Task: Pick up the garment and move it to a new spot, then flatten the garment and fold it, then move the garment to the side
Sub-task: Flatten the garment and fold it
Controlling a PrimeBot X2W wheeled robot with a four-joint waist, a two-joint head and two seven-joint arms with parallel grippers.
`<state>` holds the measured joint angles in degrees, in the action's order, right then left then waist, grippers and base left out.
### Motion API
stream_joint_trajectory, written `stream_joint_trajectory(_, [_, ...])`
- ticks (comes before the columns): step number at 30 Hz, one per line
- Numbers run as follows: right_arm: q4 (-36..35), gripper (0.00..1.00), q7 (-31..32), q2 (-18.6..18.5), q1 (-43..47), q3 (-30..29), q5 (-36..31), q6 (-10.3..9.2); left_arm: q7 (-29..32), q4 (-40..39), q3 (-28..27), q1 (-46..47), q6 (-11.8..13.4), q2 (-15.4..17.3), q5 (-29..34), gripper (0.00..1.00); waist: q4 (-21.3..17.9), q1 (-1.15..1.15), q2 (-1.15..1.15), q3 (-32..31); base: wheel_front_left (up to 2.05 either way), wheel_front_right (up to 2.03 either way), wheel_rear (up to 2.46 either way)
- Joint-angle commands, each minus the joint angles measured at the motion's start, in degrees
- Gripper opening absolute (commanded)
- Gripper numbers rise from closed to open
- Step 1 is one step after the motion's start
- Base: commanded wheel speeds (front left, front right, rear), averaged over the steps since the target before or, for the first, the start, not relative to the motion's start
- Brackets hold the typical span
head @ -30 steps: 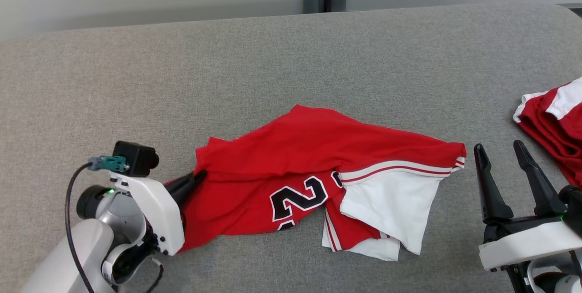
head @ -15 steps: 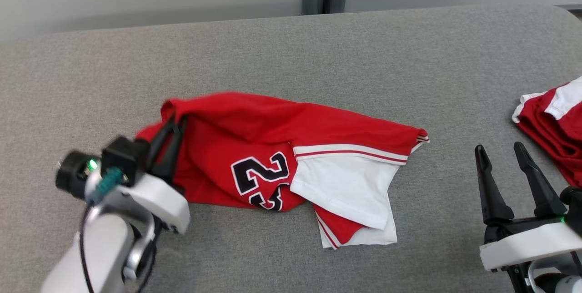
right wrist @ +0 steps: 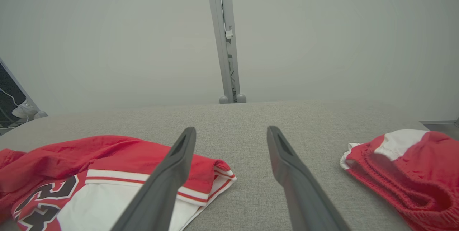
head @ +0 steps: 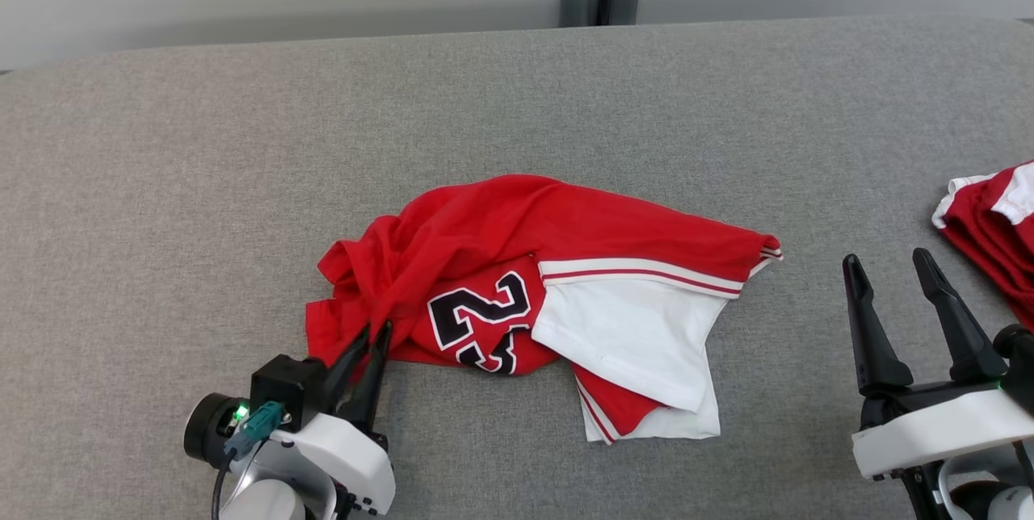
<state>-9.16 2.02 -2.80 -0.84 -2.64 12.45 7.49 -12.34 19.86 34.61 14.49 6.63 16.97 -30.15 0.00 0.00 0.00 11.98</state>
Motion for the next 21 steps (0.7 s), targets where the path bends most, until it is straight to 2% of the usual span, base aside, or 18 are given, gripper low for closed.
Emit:
stream_joint_trajectory(1, [-0.3, 1.00, 0.2, -0.3, 0.1, 0.0, -0.5, 0.02, -0.3, 0.0, -0.4, -0.3, 0.1, 0.2, -0.3, 1.00, 0.0, 0.00, 0.00, -0.2, 0.00, 0.00, 0.00])
stream_joint_trajectory(5, [-0.4, 1.00, 0.3, -0.3, 0.7, -0.2, -0.4, 0.02, -1.8, -2.3, -2.3, -1.8, 0.7, -0.6, -1.3, 1.00, 0.1, 0.00, 0.00, -1.0, 0.00, 0.00, 0.00])
stream_joint_trajectory(12, [-1.0, 1.00, 0.7, -0.3, 1.3, -0.7, -0.4, 0.02, -2.7, -11.5, -8.1, -5.7, 2.9, -0.6, -2.4, 1.00, 0.9, 0.00, 0.00, -2.1, 0.00, 0.00, 0.00])
stream_joint_trajectory(16, [-1.5, 1.00, 0.7, -0.3, 1.5, -1.0, -0.5, 0.02, -2.8, -15.6, -12.2, -6.8, 3.6, 0.6, -3.7, 1.00, 1.3, 0.00, 0.00, -2.1, 0.00, 0.00, 0.00])
stream_joint_trajectory(21, [-1.5, 1.00, 0.7, -0.3, 1.4, -0.9, -0.5, 0.02, -2.4, -17.4, -16.6, -7.3, 3.5, 3.7, -5.8, 1.00, 1.4, 0.00, 0.00, -2.3, 0.00, 0.00, 0.00])
